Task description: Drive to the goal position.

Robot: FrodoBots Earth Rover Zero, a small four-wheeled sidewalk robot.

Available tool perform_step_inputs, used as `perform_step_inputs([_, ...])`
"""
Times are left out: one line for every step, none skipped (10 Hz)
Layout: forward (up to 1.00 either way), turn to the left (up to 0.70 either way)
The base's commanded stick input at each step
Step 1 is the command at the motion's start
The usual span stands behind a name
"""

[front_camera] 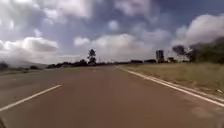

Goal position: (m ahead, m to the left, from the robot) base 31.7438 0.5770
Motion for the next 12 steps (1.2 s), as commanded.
perform_step_inputs([1.0, 0.0])
perform_step_inputs([1.0, 0.0])
perform_step_inputs([1.0, 0.0])
perform_step_inputs([1.0, 0.0])
perform_step_inputs([1.0, 0.0])
perform_step_inputs([1.0, 0.0])
perform_step_inputs([1.0, 0.0])
perform_step_inputs([1.0, 0.0])
perform_step_inputs([1.0, 0.0])
perform_step_inputs([1.0, 0.0])
perform_step_inputs([1.0, 0.0])
perform_step_inputs([1.0, 0.0])
